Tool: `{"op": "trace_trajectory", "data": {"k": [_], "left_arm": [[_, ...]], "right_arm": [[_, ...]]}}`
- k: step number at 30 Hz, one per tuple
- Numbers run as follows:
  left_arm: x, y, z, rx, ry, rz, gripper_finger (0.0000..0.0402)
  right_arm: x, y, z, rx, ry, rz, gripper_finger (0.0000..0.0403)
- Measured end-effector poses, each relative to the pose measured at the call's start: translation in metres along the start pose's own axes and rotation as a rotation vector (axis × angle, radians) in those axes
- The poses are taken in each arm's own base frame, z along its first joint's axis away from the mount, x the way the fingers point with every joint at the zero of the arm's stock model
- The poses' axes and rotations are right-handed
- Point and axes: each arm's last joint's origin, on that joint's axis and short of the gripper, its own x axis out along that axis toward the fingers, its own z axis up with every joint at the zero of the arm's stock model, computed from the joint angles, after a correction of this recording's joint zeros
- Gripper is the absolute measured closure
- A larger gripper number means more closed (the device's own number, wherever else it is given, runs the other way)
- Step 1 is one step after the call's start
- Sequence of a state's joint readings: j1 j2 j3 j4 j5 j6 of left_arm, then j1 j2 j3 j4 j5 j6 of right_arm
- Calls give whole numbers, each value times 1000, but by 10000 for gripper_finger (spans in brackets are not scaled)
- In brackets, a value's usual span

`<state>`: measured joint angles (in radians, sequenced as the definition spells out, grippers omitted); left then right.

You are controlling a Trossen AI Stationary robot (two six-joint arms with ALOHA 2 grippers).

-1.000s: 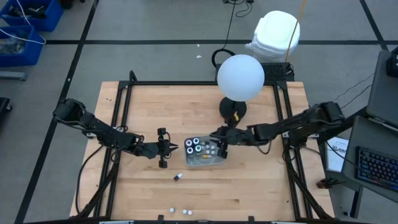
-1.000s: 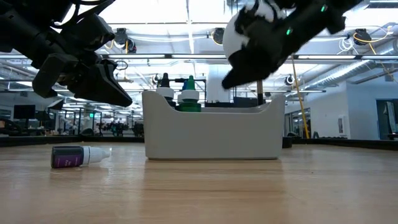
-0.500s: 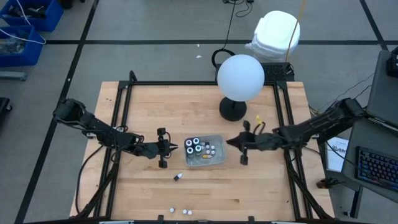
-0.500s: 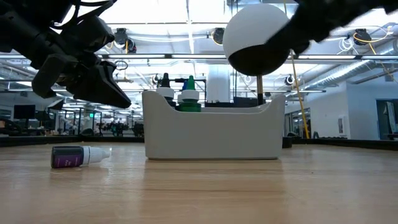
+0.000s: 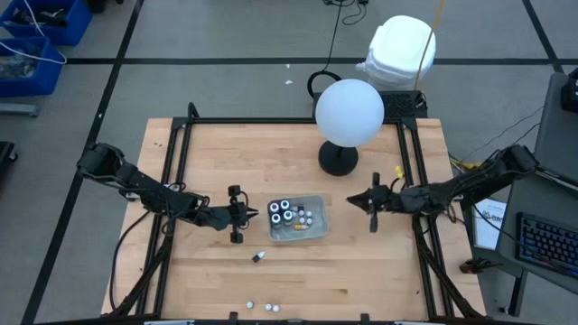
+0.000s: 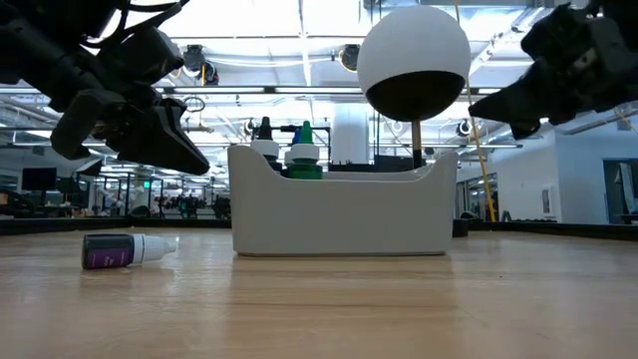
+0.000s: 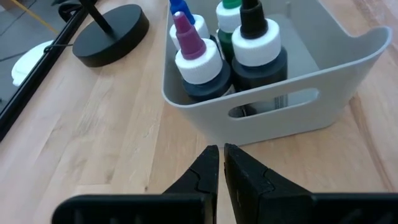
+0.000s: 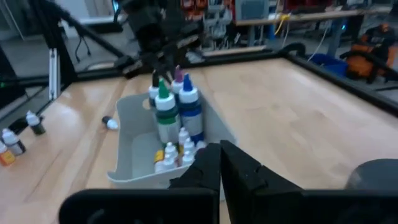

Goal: Pick & Place food coloring
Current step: Put the small green food coloring bottle into the gray bin

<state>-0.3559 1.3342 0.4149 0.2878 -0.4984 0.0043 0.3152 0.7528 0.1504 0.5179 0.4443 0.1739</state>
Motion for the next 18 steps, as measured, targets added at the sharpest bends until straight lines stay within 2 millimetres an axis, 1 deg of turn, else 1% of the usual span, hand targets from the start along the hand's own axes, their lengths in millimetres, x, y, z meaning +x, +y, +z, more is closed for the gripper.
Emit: {"op": "trace_trajectory", "data": {"k": [8,12,18], "left_arm": [[4,9,-1,-36,12,36,366],[6,13,-1,-65,17,51,366],[7,16,-1,-146,18,63,366]], "right_arm": [[-20,-9,-3,-3,-78,58,402],[-24,-11,2,-3,-126,64,402],[-23,-11,-1,-20,-97,61,403]]}}
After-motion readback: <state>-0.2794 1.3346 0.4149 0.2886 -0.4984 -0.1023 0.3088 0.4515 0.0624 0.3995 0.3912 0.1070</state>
